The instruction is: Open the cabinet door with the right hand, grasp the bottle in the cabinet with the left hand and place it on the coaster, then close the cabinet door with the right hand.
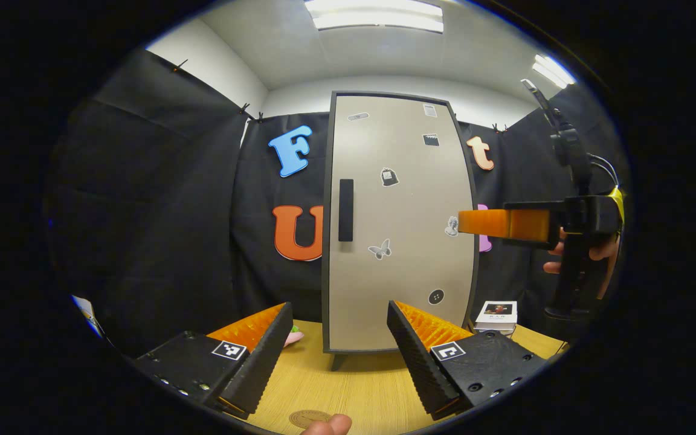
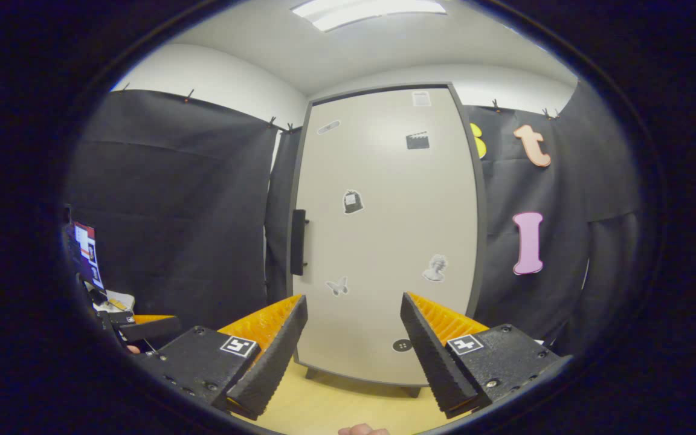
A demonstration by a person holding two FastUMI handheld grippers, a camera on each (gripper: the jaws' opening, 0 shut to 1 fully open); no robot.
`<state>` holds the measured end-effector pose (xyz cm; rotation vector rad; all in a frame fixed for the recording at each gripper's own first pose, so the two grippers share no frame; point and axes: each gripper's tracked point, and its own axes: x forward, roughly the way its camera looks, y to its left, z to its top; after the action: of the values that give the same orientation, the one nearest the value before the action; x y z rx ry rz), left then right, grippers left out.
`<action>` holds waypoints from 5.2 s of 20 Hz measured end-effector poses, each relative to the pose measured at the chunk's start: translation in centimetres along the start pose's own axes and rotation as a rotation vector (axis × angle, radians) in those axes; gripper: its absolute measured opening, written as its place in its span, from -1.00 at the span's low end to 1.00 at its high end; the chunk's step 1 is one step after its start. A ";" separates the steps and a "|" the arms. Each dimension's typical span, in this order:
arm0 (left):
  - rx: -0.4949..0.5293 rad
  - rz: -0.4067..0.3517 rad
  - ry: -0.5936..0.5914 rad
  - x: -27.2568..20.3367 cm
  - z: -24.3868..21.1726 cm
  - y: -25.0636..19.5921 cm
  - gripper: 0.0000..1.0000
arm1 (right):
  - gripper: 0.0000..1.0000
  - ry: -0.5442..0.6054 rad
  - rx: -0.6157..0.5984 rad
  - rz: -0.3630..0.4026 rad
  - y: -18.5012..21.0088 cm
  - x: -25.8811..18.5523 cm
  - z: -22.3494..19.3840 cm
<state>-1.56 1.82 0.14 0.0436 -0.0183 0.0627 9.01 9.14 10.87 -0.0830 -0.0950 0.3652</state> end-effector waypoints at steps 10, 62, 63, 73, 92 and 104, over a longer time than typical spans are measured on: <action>0.015 -0.009 0.019 -0.9 -0.8 -0.2 0.89 | 0.99 0.063 0.091 0.172 4.9 10.4 1.3; -0.013 0.019 -0.018 -0.7 -1.0 0.9 0.89 | -0.63 0.122 0.014 0.114 9.1 21.8 0.9; -0.014 0.021 -0.019 -0.6 -1.0 0.9 0.89 | -0.62 0.119 0.008 0.126 9.1 21.5 0.9; -0.027 0.046 -0.024 -0.7 -1.1 0.8 0.89 | -0.63 0.101 0.005 0.190 8.0 17.9 0.9; 0.007 -0.023 -0.026 -0.6 -1.0 -0.6 0.89 | -0.64 0.077 0.033 0.073 3.0 10.3 0.8; 0.010 -0.148 -0.020 -0.9 -1.3 -7.2 0.89 | -0.72 0.043 0.033 -0.148 -3.8 7.0 1.0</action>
<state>-2.01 -5.36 -1.45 0.0554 -0.0346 -0.0861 16.77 8.19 12.74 -0.0510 -0.0520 0.2173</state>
